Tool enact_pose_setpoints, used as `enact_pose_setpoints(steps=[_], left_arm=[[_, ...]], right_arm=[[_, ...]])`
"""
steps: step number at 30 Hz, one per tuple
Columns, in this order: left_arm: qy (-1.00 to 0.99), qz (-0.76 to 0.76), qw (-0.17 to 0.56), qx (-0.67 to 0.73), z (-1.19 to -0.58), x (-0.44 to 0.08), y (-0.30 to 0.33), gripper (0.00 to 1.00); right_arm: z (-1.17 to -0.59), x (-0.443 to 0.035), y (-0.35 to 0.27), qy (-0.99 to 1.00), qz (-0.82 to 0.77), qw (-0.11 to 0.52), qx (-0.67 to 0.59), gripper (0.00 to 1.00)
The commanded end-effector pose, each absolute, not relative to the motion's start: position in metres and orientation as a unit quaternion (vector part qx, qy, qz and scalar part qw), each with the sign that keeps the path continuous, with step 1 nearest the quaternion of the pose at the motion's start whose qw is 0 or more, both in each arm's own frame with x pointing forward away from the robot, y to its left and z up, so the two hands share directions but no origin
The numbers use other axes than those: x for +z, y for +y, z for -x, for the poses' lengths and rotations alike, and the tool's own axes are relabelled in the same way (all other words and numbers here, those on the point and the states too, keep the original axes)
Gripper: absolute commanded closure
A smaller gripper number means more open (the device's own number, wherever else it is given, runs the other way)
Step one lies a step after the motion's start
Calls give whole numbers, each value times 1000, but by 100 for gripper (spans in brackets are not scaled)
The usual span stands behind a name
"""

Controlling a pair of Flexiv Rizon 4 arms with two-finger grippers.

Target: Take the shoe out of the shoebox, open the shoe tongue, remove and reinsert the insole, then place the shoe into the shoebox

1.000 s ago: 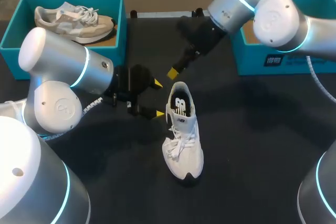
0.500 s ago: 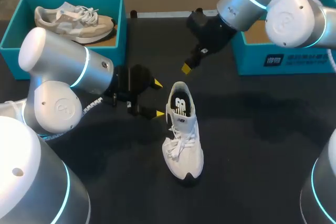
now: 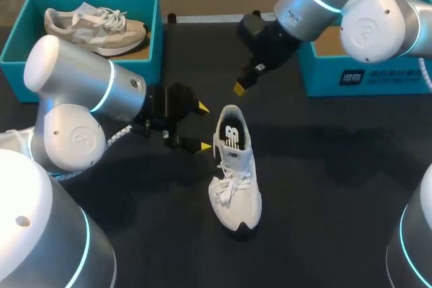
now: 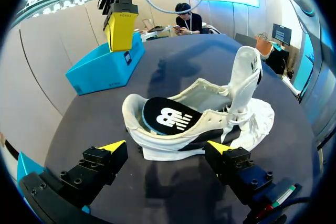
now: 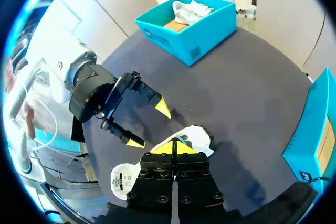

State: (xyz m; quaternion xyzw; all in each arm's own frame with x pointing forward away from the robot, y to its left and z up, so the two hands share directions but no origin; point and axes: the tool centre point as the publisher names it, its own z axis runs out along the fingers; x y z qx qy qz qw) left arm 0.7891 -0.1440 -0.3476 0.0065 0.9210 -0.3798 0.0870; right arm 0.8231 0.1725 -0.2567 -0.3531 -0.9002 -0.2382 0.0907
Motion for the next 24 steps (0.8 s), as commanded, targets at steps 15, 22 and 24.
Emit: enact_pose_setpoints(steps=[15, 22, 24], left_arm=[[918, -33, 91, -385, -789, -313, -99, 0], [924, -45, 105, -366, -798, -303, -77, 0], [928, -52, 111, -353, -801, -301, -71, 0]], right_arm=[[-818, -269, 148, -820, 547, -5, -168, 100], [-811, -271, 148, -802, 582, 0, -136, 100], [-811, -271, 148, -802, 582, 0, -136, 100]])
